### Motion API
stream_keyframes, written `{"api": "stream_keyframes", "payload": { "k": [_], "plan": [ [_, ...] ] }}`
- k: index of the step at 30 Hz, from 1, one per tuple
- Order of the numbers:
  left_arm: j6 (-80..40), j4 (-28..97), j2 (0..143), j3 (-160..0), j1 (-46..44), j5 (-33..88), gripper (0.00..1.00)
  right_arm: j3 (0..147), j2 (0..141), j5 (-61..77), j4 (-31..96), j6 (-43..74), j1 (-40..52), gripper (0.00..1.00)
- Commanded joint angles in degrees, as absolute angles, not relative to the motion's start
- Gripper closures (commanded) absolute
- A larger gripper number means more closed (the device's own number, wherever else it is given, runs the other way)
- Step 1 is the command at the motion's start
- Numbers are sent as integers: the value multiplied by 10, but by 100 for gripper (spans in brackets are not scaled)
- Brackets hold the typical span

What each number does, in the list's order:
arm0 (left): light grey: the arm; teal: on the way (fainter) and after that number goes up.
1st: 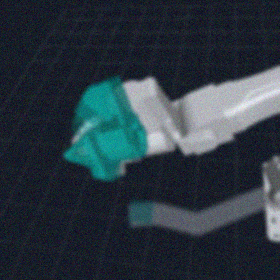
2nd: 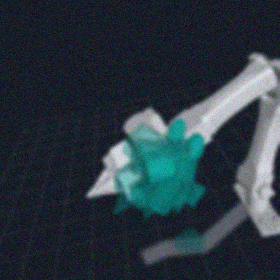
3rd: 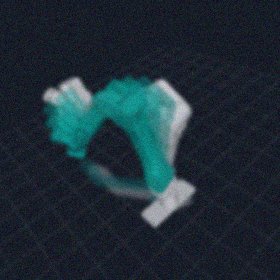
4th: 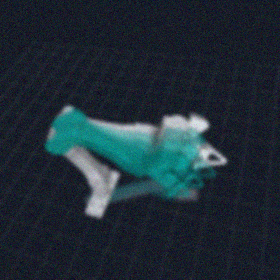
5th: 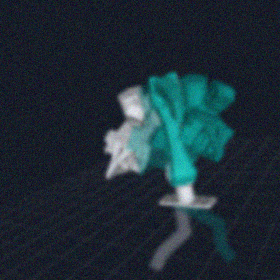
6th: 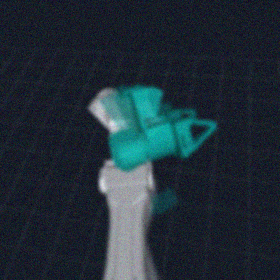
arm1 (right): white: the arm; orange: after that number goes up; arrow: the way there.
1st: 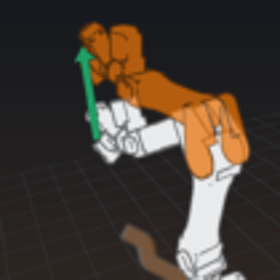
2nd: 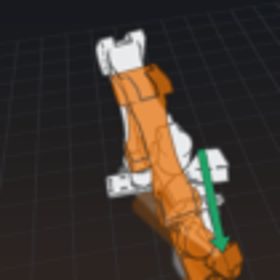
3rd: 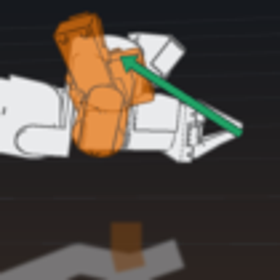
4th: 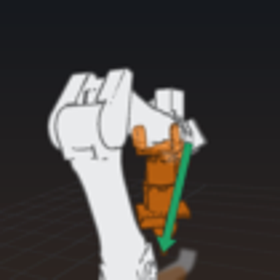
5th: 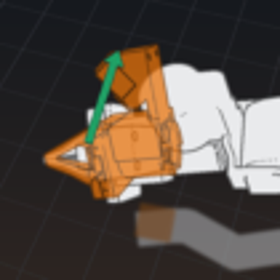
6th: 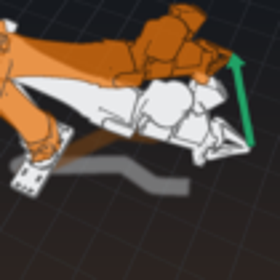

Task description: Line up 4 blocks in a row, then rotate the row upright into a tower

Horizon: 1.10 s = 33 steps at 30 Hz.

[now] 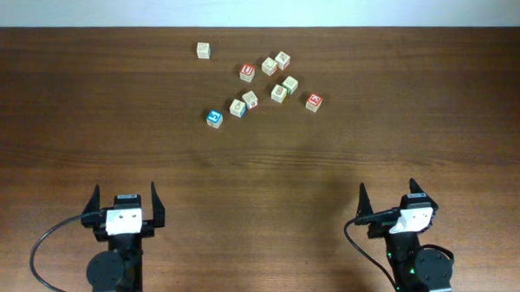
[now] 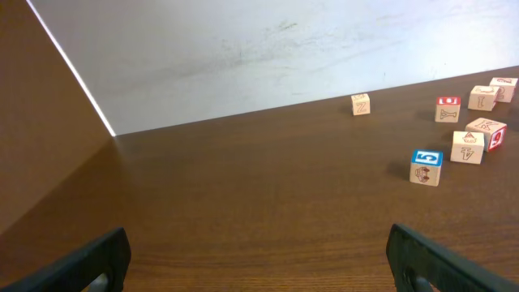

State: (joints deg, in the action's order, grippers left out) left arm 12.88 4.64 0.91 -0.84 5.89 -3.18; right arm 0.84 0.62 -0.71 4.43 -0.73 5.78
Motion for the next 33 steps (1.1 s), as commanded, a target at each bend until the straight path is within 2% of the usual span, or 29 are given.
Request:
{"api": "stream_keyframes", "payload": {
  "k": [1, 16, 24, 27, 33],
  "plan": [
    [138, 44, 4, -5, 58, -26, 1, 3, 2, -4, 45, -11, 61, 2],
    [125, 48, 4, -5, 58, -4, 1, 3, 2, -4, 45, -11, 61, 2],
    [125, 35, 14, -15, 58, 85, 1, 8, 2, -2, 44, -11, 60, 2],
    [125, 35, 50, -38, 58, 93, 1, 24, 7, 8, 44, -11, 60, 2],
    [145, 35, 252, -180, 58, 104, 1, 117, 121, 29, 45, -11, 60, 2]
  ]
}}
